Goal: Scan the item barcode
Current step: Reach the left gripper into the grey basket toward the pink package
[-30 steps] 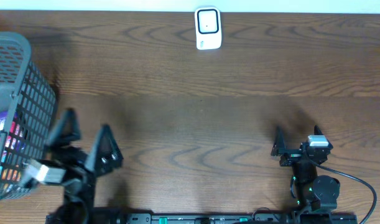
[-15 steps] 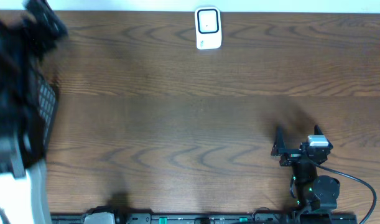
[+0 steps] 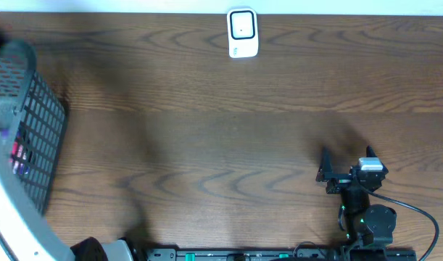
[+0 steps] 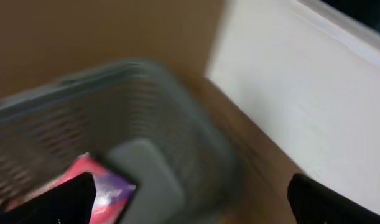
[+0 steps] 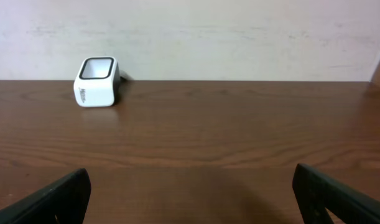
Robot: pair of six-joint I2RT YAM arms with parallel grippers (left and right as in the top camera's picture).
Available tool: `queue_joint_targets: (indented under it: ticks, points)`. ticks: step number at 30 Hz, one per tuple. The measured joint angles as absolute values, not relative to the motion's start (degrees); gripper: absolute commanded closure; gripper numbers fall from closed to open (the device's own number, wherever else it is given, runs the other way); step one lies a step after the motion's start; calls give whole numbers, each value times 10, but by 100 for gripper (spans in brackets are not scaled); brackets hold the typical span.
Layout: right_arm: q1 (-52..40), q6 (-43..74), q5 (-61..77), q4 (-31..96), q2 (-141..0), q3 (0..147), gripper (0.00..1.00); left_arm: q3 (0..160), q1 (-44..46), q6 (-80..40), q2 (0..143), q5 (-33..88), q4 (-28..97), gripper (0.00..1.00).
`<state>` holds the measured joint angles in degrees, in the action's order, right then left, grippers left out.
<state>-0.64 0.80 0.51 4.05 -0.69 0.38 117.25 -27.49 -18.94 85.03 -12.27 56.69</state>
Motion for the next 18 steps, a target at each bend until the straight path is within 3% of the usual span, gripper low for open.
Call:
queue_joint_targets:
  ticks: [7, 18]
  points:
    - [-6, 8, 5, 41, -7, 4, 1, 1172, -433, -311, 869, -106, 626, 2]
    - [-6, 8, 5, 41, -7, 4, 1, 1125, -480, -365, 988, -63, 710, 2]
